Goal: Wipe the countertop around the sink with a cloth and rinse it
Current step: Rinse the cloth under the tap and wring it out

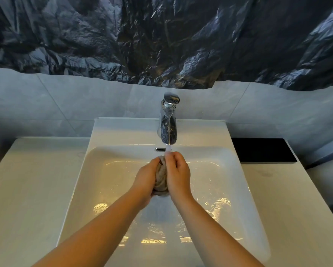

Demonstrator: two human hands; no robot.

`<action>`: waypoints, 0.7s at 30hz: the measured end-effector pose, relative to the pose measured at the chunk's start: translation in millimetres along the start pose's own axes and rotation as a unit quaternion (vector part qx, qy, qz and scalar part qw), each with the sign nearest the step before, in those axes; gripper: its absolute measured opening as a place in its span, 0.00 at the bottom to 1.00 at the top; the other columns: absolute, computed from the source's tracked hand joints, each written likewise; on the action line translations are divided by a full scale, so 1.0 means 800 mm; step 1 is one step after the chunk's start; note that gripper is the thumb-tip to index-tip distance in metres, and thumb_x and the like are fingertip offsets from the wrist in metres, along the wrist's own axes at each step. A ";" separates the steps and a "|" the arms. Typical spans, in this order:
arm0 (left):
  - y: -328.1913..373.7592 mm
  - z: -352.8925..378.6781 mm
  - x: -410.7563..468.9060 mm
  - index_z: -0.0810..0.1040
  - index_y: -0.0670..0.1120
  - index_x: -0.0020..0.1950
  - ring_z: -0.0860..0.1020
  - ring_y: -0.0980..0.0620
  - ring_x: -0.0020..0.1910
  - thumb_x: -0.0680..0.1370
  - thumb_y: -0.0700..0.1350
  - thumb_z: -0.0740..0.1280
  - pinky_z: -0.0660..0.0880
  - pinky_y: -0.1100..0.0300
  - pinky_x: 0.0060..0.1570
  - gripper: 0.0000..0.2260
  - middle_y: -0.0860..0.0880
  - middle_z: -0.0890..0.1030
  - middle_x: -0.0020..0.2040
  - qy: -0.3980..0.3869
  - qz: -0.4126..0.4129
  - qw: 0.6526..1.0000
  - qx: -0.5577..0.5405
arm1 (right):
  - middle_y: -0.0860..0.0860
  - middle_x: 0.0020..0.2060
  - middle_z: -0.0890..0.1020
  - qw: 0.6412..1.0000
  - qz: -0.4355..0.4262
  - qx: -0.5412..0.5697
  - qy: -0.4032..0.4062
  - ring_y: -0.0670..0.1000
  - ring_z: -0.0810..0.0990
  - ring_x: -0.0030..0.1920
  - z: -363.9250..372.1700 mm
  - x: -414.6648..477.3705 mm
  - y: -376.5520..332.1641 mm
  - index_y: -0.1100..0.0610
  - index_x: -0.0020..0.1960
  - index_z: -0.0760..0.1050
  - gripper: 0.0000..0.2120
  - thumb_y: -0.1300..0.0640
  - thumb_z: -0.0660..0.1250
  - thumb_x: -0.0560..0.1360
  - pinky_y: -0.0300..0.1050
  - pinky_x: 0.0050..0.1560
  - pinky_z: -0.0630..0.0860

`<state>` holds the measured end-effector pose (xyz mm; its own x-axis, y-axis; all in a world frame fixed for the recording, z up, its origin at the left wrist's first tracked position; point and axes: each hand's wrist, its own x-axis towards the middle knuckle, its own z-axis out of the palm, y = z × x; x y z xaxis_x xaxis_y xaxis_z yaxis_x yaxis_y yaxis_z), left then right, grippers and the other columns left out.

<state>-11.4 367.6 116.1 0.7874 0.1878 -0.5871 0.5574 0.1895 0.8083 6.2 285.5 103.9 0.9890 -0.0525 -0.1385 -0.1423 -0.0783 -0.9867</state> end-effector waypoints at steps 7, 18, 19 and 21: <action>0.002 -0.004 0.011 0.80 0.47 0.44 0.81 0.44 0.45 0.79 0.49 0.60 0.79 0.47 0.50 0.11 0.44 0.82 0.44 0.064 0.065 0.995 0.041 | 0.56 0.43 0.83 0.978 0.185 -0.059 -0.073 0.55 0.82 0.44 -0.004 0.029 0.027 0.55 0.49 0.79 0.17 0.44 0.58 0.78 0.46 0.40 0.76; -0.015 0.004 0.041 0.78 0.50 0.53 0.80 0.43 0.49 0.72 0.63 0.58 0.79 0.43 0.51 0.21 0.43 0.82 0.51 0.104 -0.051 0.991 -0.069 | 0.45 0.47 0.79 0.983 0.005 0.067 0.169 0.44 0.78 0.49 -0.006 -0.007 -0.001 0.47 0.50 0.75 0.03 0.51 0.63 0.78 0.31 0.42 0.75; -0.017 0.003 0.038 0.79 0.50 0.54 0.81 0.43 0.49 0.74 0.63 0.58 0.79 0.43 0.49 0.21 0.44 0.82 0.50 0.083 -0.054 0.991 -0.093 | 0.44 0.49 0.79 0.983 0.014 0.077 0.164 0.44 0.78 0.51 -0.006 -0.006 -0.002 0.47 0.53 0.75 0.05 0.50 0.63 0.78 0.32 0.44 0.75; -0.019 0.003 0.037 0.79 0.49 0.55 0.82 0.44 0.49 0.77 0.61 0.56 0.79 0.43 0.50 0.21 0.44 0.84 0.49 0.056 -0.042 0.992 -0.105 | 0.45 0.53 0.79 0.987 0.008 0.043 0.153 0.44 0.77 0.53 -0.008 -0.003 0.000 0.49 0.57 0.76 0.10 0.50 0.61 0.79 0.33 0.47 0.75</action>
<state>3.9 367.8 86.7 0.6999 0.2662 -0.6628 0.5433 0.4040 0.7359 3.1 279.1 104.5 0.9261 -0.3524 -0.1349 -0.1410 0.0083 -0.9900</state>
